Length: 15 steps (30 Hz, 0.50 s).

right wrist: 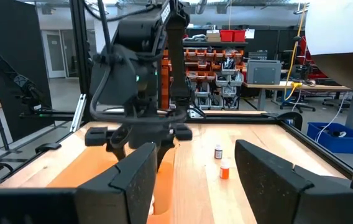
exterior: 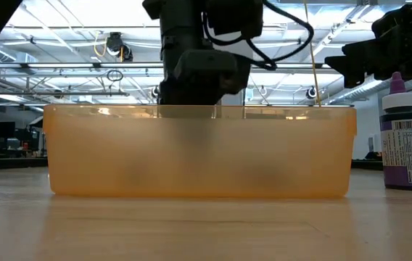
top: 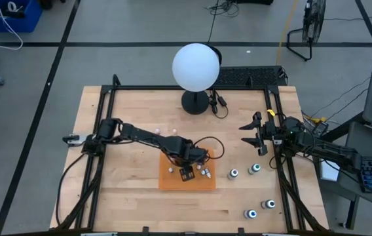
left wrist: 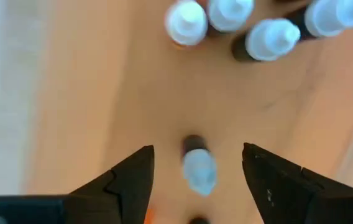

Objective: Pick & Place food coloring
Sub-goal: Put the small purple food coloring bottle into the orange container

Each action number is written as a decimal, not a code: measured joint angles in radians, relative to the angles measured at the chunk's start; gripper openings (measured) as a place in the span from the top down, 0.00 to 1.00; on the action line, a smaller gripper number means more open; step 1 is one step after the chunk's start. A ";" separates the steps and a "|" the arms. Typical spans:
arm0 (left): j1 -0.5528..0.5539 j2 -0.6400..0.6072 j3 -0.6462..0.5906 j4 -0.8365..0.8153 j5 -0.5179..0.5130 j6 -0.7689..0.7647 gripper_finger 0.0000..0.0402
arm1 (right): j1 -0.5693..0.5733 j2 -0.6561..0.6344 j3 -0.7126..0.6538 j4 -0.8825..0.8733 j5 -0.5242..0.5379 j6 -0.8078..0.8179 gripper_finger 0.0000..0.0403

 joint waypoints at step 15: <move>0.051 -0.037 0.160 -0.357 -0.296 0.051 0.39 | 0.000 0.000 0.000 0.000 0.000 0.000 0.49</move>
